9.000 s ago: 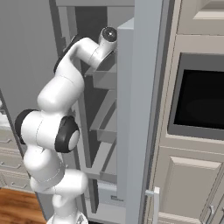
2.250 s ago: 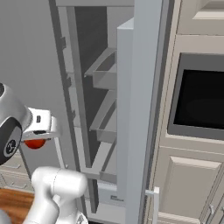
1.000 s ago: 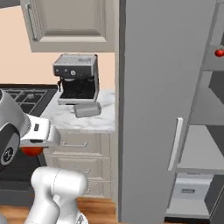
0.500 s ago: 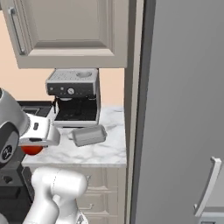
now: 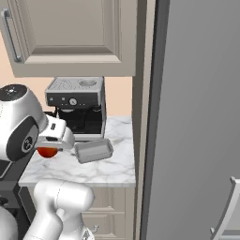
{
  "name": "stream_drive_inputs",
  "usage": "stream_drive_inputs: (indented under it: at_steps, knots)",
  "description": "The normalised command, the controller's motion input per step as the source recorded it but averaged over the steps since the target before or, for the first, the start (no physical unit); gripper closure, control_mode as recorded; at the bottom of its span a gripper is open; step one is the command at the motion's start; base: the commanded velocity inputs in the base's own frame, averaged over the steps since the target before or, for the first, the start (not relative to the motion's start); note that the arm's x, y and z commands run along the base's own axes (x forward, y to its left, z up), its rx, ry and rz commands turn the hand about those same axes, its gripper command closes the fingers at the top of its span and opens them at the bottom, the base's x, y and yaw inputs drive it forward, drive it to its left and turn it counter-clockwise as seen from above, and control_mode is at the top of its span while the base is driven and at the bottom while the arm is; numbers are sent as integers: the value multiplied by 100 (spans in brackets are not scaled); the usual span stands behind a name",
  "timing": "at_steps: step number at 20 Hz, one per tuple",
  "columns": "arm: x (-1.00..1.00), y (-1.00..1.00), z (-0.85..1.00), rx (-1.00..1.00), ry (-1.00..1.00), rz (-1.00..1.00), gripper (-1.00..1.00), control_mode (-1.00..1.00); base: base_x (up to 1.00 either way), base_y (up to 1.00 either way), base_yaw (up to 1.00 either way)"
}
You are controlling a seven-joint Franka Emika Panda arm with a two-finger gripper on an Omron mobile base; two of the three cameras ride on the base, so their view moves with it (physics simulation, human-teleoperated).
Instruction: Take the tomato and tomato out of the freezer and place them in the tupperware container on the counter. Then put the tupperware containing the vegetables back in the freezer.
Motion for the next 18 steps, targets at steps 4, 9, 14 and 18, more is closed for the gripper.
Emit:
stream_drive_inputs:
  at_steps: [4, 9, 14, 18]
  knots:
    - [100, 0, -74, 0, 3, -2, 100, -100, 0, 0, 0]
    - [100, -5, -71, 0, 8, 0, 100, -100, 0, 0, 0]
    - [94, -16, -39, 0, 10, 0, 100, -100, 0, 0, 0]
    - [83, -28, -24, 0, 8, 0, 100, -100, 0, 0, 0]
